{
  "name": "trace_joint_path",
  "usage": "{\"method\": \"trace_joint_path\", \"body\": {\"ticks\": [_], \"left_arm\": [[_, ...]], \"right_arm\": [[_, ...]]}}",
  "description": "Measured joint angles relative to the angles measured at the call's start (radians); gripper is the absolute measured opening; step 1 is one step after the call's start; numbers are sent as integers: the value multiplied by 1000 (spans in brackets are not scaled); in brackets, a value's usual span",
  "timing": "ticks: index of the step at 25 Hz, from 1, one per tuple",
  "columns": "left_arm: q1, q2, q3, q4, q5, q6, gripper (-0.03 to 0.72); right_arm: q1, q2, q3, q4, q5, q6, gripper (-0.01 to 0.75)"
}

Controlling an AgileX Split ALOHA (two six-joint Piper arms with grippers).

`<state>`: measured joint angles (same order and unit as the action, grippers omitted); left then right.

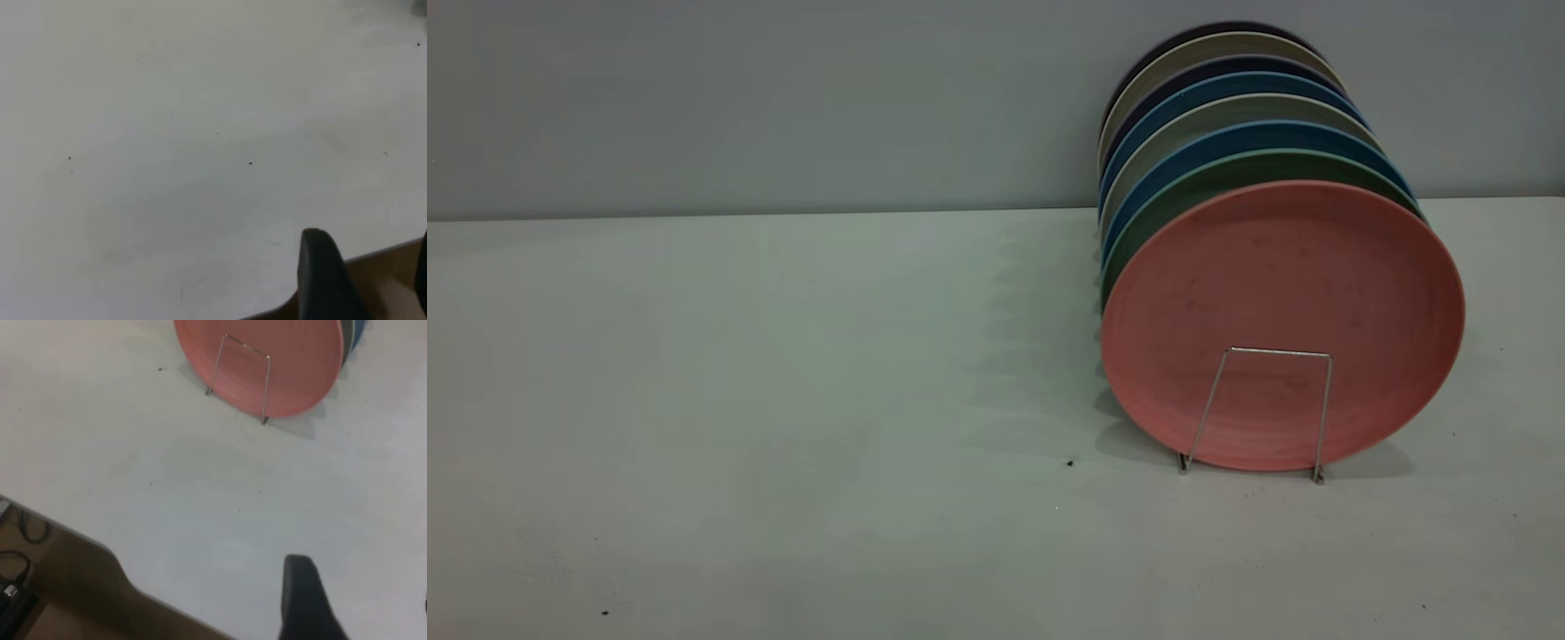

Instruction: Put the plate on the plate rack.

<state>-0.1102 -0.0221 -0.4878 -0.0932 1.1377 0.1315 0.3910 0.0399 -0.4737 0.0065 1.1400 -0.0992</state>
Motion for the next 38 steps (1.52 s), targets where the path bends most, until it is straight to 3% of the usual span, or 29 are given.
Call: {"method": "trace_joint_path", "body": {"ticks": [33, 38], "left_arm": [[0, 0, 0, 0, 0, 0, 373], [0, 0, 0, 0, 0, 0, 373]], "right_arm": [[-1, 0, 0, 0, 0, -1, 440], [-56, 0, 1, 1, 0, -1, 440]]}}
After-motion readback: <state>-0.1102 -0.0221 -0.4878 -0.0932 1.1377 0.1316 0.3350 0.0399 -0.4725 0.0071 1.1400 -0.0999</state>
